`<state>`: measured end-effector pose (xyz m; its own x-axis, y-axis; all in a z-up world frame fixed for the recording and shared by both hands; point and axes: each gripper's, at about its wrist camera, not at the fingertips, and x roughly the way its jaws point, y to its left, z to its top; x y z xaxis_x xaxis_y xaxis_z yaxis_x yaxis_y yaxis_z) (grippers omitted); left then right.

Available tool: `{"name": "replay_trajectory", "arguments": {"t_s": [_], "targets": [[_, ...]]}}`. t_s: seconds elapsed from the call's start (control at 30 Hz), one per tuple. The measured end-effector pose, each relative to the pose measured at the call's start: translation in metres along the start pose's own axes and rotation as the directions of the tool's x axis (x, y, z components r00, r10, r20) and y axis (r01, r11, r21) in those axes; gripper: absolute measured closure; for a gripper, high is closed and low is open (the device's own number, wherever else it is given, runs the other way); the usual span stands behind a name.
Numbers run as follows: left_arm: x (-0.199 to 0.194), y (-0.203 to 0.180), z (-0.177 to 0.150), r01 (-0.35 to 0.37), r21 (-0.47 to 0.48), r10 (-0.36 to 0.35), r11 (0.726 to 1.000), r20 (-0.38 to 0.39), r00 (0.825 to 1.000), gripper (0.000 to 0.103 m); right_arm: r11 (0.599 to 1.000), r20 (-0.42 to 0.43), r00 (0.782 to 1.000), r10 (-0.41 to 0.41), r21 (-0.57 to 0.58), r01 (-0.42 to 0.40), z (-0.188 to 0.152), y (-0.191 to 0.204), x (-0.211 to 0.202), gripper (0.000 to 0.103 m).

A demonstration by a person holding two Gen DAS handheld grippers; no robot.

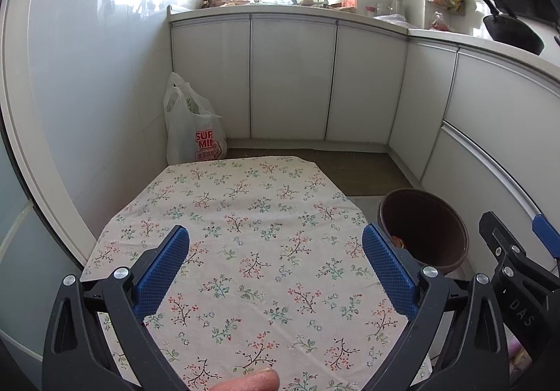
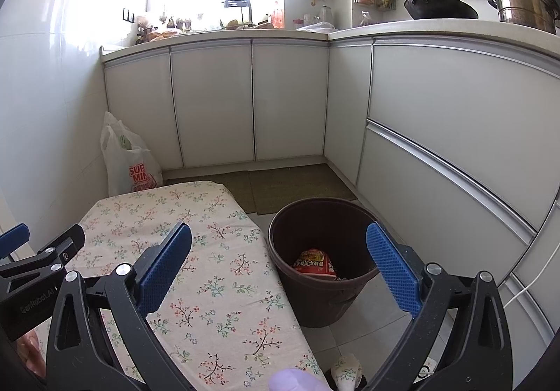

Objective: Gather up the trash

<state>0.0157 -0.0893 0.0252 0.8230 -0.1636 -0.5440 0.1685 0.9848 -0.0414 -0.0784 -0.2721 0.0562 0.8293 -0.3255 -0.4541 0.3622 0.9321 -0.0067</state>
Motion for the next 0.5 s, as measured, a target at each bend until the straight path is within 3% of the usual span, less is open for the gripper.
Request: {"name": "replay_trajectory", "arguments": {"t_s": [0.5], "targets": [[0.0024,0.0024,-0.0001,-0.003,-0.003,0.003,1.0,-0.011,1.0,0.007,1.0,-0.014,1.0,-0.004,-0.005,0.004,-0.0017,-0.0002,0.0022,0.007]]}}
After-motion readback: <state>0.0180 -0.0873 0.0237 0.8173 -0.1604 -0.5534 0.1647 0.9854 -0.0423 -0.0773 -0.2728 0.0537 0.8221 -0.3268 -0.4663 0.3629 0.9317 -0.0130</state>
